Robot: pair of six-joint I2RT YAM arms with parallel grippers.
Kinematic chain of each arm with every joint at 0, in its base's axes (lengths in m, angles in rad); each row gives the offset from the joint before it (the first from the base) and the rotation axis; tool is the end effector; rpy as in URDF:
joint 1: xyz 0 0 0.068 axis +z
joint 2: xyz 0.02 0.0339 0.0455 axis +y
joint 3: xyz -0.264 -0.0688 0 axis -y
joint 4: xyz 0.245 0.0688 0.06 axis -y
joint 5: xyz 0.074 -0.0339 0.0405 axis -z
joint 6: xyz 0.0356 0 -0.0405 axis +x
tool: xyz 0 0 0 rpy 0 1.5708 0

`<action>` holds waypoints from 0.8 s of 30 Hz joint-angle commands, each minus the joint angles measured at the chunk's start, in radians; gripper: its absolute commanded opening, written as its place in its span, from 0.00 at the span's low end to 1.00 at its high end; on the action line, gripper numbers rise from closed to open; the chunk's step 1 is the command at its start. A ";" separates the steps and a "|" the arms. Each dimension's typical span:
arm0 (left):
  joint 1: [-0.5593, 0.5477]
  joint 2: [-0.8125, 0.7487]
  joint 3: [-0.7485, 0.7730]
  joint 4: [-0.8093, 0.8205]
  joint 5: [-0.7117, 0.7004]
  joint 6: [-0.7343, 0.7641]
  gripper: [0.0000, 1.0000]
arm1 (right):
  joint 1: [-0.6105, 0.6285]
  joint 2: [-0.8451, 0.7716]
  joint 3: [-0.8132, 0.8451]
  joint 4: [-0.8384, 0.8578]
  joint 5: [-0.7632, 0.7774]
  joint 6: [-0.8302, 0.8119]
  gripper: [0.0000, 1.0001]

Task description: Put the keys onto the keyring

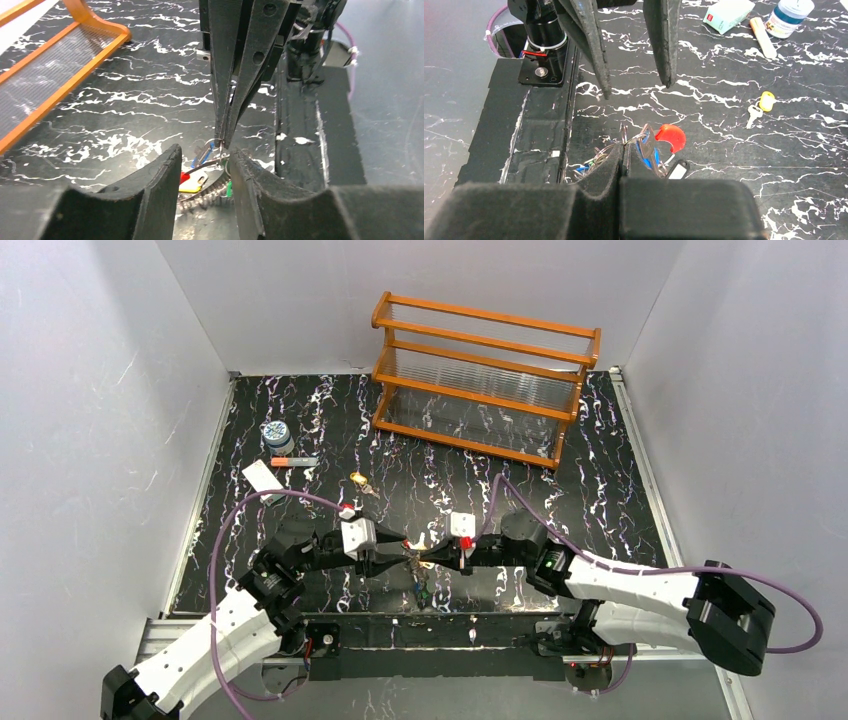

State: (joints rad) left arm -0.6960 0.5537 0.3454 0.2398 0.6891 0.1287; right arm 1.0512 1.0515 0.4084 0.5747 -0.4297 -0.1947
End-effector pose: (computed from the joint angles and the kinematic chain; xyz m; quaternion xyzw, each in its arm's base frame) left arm 0.0998 -0.1129 0.2636 0.4847 0.5029 -0.4148 0.5832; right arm 0.0999 0.2045 0.2365 -0.5348 0.4950 0.4187 0.5419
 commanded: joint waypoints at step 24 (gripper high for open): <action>-0.003 0.066 0.089 -0.213 -0.058 0.112 0.14 | -0.054 0.169 0.183 0.064 -0.136 0.185 0.01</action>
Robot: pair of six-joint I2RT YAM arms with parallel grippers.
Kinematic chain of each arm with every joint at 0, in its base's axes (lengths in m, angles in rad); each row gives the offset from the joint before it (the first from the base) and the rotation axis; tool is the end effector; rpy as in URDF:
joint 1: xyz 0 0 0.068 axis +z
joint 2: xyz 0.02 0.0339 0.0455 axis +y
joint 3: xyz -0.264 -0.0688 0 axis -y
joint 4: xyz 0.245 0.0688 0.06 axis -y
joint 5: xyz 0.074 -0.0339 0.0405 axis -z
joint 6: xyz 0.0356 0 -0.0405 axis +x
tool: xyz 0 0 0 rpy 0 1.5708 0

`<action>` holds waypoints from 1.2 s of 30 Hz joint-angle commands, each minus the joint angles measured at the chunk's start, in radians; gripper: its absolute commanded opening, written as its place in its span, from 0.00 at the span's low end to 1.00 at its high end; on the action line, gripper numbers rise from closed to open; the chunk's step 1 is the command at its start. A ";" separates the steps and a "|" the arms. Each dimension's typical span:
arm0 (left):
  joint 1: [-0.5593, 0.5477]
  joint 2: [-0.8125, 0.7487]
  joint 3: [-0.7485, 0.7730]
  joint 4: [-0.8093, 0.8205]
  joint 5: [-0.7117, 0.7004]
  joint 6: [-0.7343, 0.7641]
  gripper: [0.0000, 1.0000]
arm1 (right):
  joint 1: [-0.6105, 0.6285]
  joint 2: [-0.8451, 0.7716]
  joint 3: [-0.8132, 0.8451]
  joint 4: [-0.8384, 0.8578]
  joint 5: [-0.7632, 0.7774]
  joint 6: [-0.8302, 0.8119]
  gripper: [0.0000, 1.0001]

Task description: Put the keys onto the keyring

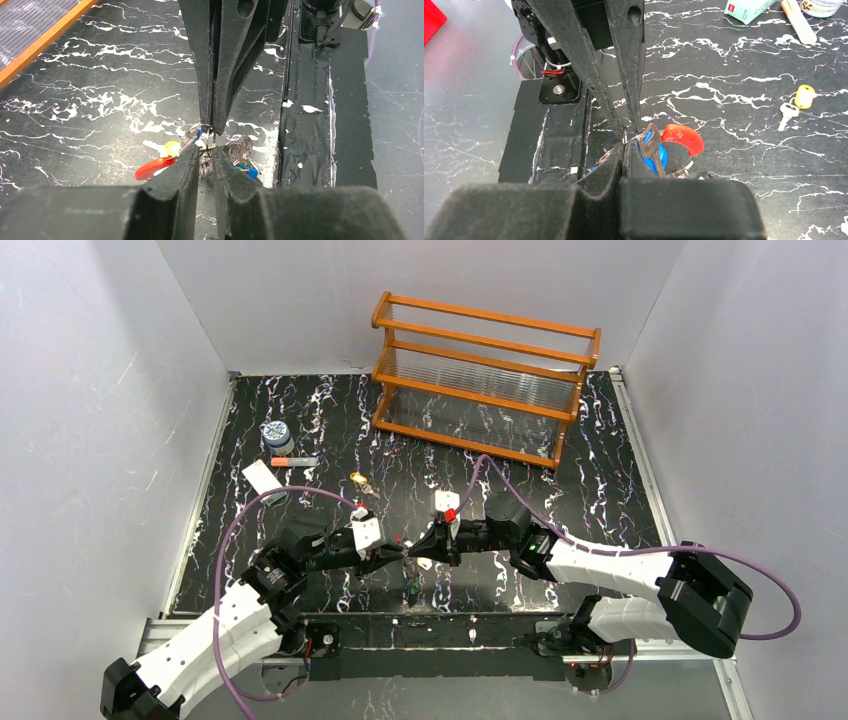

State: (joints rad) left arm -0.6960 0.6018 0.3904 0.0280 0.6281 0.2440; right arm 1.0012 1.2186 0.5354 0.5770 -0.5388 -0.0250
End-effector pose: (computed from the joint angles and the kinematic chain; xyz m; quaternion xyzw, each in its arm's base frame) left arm 0.1060 -0.1158 0.2515 0.5073 0.5625 -0.3677 0.5394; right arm 0.1253 0.2295 0.2421 -0.5069 0.5372 0.4770 0.4764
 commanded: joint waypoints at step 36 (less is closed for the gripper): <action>-0.005 -0.060 0.043 -0.022 -0.027 0.002 0.00 | -0.025 -0.075 0.028 -0.049 -0.046 -0.234 0.49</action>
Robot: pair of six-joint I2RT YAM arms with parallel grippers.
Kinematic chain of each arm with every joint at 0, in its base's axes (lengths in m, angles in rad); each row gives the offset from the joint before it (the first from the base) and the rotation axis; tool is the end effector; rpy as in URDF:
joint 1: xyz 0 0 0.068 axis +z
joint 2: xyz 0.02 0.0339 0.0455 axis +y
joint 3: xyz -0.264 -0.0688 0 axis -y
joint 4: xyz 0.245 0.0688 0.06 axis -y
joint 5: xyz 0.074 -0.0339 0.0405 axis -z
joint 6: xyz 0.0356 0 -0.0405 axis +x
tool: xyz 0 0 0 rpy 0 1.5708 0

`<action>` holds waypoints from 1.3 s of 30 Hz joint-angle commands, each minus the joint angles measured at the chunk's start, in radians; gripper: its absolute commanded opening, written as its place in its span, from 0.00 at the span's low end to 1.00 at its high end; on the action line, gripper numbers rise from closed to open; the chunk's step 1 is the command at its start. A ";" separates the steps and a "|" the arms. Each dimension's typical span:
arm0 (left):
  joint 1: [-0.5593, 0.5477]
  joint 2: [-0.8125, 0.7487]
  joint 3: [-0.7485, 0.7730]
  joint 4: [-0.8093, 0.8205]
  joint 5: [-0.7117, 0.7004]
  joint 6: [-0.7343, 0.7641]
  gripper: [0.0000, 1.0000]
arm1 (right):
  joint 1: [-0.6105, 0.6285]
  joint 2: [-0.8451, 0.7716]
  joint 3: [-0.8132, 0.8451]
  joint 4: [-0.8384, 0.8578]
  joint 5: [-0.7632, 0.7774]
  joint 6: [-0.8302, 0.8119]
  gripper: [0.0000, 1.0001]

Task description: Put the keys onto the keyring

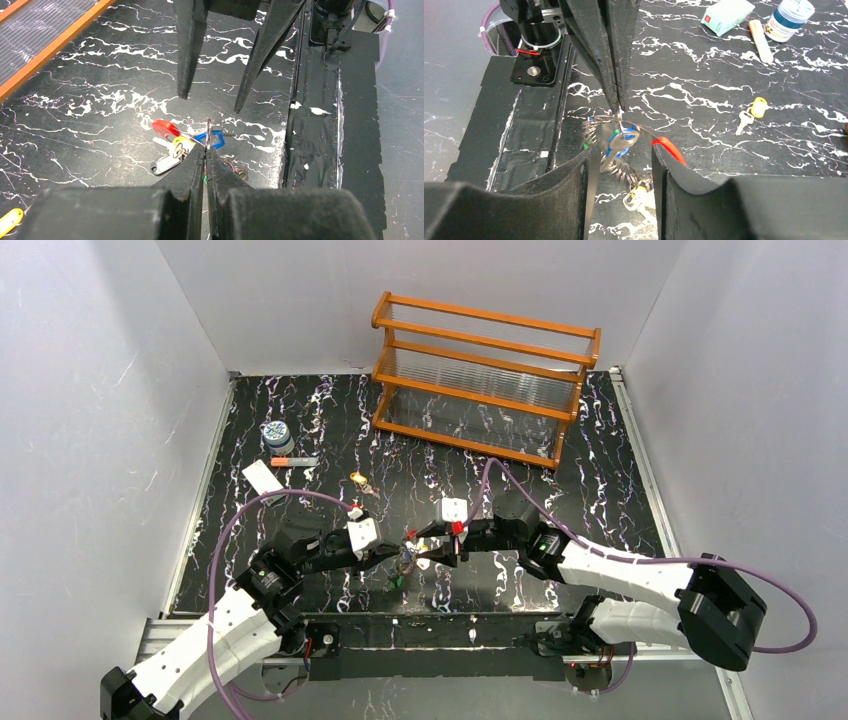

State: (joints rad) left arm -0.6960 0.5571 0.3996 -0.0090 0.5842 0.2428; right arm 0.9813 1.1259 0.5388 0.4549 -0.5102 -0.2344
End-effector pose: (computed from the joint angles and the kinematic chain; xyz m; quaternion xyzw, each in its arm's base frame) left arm 0.1022 -0.1110 0.2567 0.4966 0.5679 -0.3532 0.5533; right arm 0.1233 0.2156 0.2522 -0.5522 0.5026 0.4093 0.5243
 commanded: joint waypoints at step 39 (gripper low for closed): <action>-0.005 -0.028 0.023 0.025 0.014 -0.024 0.00 | -0.004 0.112 0.033 0.092 -0.068 0.006 0.01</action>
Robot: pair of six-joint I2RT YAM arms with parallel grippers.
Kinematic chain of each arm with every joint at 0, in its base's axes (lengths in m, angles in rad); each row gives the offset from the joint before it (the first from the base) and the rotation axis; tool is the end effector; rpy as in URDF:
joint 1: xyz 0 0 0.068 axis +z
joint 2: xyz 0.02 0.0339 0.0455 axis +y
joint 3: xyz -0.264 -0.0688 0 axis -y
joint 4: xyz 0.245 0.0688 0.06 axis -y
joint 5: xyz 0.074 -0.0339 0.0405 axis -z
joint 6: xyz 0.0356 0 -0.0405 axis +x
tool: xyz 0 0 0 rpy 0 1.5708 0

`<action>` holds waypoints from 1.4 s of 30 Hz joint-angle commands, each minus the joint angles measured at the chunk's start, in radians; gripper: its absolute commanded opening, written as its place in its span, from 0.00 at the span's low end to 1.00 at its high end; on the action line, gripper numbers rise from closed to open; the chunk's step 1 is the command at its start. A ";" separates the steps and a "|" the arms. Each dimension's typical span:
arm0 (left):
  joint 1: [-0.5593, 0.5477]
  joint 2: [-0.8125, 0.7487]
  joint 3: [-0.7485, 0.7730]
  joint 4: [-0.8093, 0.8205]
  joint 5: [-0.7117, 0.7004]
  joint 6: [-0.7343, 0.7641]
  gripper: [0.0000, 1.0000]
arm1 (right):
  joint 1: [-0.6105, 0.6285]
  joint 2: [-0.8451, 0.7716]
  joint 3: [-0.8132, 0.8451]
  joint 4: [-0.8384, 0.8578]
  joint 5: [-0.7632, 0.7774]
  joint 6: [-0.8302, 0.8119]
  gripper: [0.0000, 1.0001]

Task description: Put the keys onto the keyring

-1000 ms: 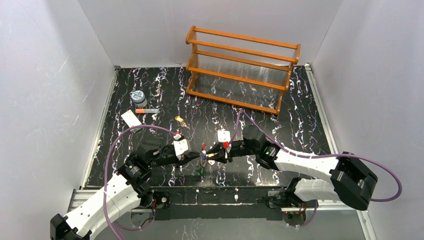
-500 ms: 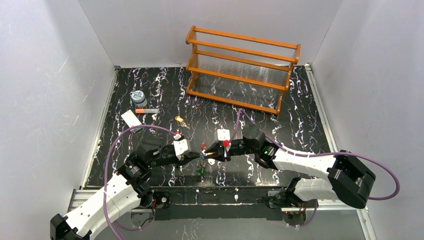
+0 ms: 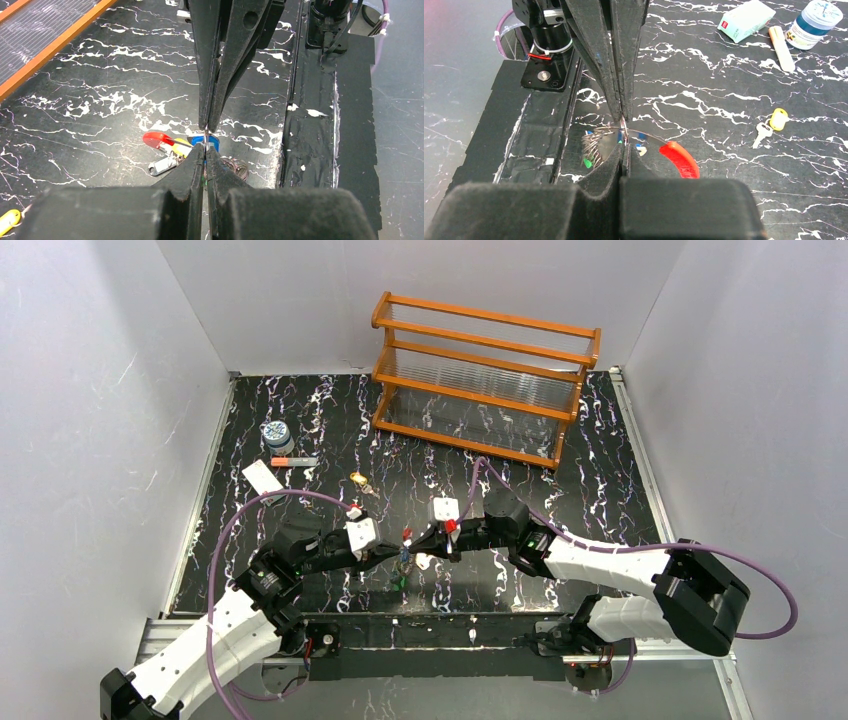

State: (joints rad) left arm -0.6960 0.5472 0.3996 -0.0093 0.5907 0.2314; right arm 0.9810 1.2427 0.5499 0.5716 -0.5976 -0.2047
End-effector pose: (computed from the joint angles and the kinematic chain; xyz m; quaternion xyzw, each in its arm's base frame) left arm 0.1009 -0.1101 0.2580 0.4944 0.5661 -0.3584 0.5537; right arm 0.1304 0.2309 0.2406 -0.5616 0.4843 0.4438 0.5031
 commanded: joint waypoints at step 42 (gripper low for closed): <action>-0.005 -0.052 -0.013 0.098 0.003 -0.083 0.00 | -0.005 0.028 0.016 0.145 0.000 0.068 0.33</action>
State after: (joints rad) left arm -0.6979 0.5121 0.3824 0.0521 0.5793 0.1520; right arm 0.9810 1.2495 0.5274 0.6430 -0.5797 -0.1616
